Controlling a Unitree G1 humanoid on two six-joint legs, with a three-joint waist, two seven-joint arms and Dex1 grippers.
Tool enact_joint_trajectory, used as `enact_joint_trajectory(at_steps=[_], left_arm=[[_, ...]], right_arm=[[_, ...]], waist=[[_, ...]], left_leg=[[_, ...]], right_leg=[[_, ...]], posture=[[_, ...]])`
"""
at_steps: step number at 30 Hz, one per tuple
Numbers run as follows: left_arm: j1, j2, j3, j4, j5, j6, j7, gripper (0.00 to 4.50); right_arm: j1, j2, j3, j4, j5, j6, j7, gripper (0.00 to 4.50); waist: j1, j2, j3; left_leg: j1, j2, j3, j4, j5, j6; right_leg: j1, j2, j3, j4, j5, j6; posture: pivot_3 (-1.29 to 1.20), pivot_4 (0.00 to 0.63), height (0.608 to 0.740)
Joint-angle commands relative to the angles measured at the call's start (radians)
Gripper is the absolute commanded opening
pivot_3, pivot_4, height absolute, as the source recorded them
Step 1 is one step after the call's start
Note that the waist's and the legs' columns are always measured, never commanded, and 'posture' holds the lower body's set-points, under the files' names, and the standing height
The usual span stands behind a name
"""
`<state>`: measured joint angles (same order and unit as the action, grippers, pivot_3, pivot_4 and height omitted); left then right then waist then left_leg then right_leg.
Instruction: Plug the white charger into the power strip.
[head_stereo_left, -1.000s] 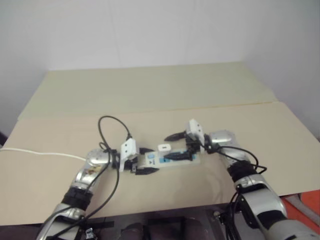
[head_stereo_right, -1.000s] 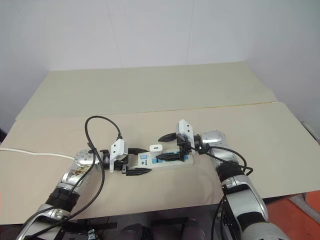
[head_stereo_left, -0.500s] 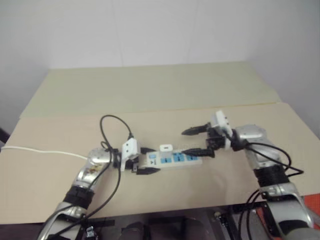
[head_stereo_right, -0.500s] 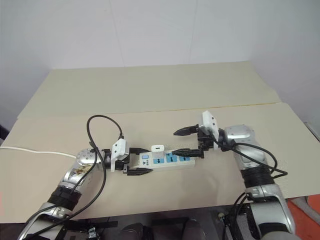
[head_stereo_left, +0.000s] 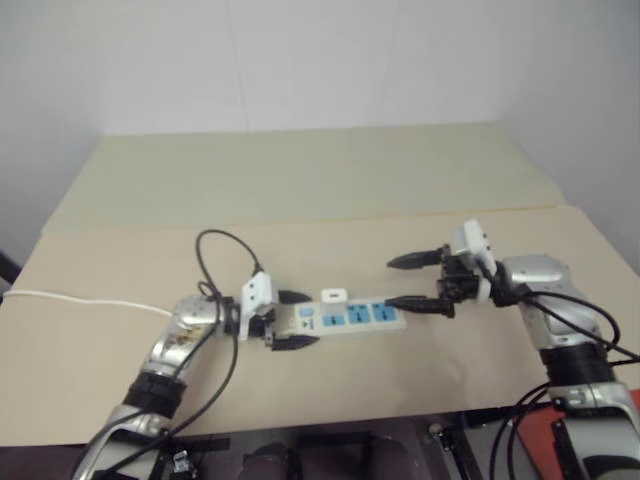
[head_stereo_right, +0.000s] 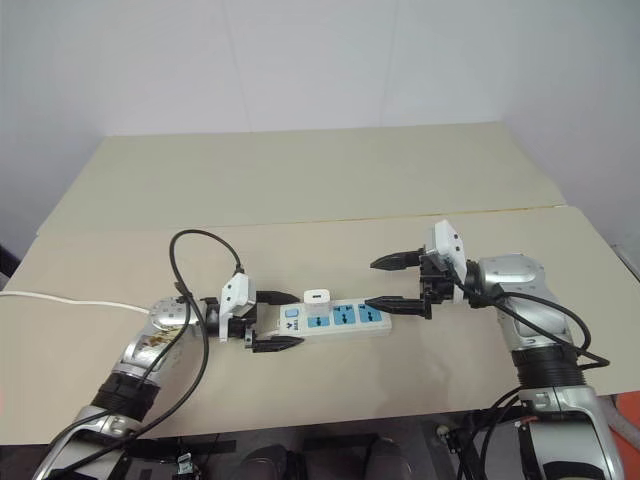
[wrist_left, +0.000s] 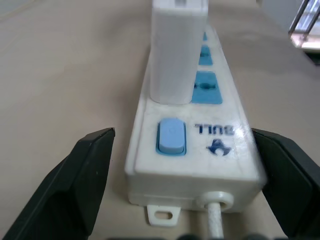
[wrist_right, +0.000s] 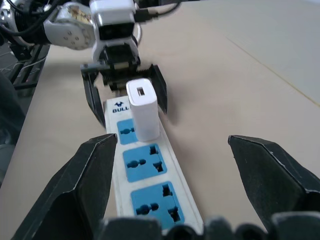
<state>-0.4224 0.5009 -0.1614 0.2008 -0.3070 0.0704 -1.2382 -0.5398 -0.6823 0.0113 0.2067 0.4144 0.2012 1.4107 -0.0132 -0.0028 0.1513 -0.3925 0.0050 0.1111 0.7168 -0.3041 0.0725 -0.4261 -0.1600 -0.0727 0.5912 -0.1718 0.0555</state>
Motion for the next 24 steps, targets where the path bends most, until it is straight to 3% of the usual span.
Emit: enact_joint_trajectory(at_steps=[1, 11, 24], left_arm=[[0.018, 0.067, 0.075, -0.112, -0.077, 0.051, -0.033, 4.47], [0.05, 0.247, 0.186, -0.221, -0.138, 0.115, -0.078, 4.47], [0.065, 0.254, 0.14, -0.268, -0.128, 0.135, -0.112, 4.47]], right_arm=[[0.014, -0.032, -0.063, -0.026, 0.024, -0.009, -0.015, 4.25], [0.164, -0.109, -0.234, 0.001, 0.017, -0.047, -0.115, 4.25], [0.341, -0.233, -0.32, 0.0, 0.005, -0.081, -0.135, 4.25]], waist=[[0.0, 0.0, 0.0], [0.005, 0.0, 0.001], [-0.002, 0.0, 0.001]], left_leg=[[0.0, 0.0, 0.0, 0.0, 0.0, 0.0], [0.0, 0.0, 0.0, 0.0, 0.0, 0.0], [0.004, -0.001, 0.001, 0.0, 0.0, 0.0]], right_leg=[[0.0, 0.0, 0.0, 0.0, 0.0, 0.0], [0.001, 0.001, 0.0, 0.0, -0.001, 0.001], [0.003, 0.001, 0.003, -0.002, -0.002, 0.003]], posture=[[0.0, 0.15, 0.74], [0.0, 0.15, 0.74], [0.0, 0.15, 0.74]])
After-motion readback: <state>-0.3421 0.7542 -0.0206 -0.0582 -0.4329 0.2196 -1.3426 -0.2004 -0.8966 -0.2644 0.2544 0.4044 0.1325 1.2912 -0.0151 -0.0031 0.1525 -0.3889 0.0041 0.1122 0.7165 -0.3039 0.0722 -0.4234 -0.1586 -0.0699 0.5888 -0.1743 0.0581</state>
